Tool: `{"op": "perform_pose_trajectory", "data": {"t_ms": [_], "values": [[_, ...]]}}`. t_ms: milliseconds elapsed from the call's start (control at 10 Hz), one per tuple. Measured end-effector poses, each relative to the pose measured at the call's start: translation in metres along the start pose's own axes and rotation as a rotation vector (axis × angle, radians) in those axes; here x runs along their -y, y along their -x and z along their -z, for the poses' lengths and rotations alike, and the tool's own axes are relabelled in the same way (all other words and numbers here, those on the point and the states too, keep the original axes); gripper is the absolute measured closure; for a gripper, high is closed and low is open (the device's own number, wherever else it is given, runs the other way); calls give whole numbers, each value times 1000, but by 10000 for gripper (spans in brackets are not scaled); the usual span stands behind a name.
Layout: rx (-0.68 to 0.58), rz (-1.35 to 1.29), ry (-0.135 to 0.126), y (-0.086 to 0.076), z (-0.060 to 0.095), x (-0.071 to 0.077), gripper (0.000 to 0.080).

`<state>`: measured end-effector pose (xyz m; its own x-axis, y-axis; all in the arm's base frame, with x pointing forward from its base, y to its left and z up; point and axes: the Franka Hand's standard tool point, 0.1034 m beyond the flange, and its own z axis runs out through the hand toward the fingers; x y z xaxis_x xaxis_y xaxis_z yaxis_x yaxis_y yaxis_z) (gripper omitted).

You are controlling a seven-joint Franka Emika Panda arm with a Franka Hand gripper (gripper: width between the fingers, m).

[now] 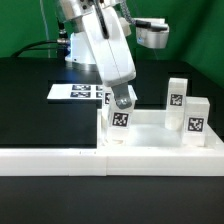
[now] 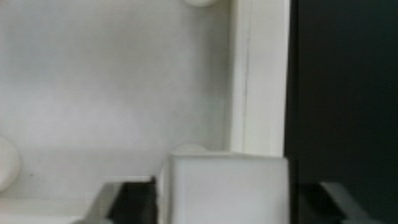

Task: Assemble square table

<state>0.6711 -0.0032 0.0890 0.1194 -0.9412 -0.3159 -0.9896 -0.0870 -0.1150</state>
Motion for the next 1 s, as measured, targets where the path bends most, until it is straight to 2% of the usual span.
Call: {"op": "perform_pose_trajectory", "data": {"t_ms": [100, 200, 300, 700, 800, 900, 1000], "values": [[8, 89, 14, 0, 1, -3, 282], [7, 166, 12, 0, 1, -2, 177], [-4, 381, 41, 0, 3, -5, 157], [-4, 696, 49, -1, 2, -6, 150], [-27, 895, 82, -11, 3, -9, 150], [-42, 1036, 103, -17, 4, -10, 150], [-43, 1152, 111, -18, 4, -9, 150]]}}
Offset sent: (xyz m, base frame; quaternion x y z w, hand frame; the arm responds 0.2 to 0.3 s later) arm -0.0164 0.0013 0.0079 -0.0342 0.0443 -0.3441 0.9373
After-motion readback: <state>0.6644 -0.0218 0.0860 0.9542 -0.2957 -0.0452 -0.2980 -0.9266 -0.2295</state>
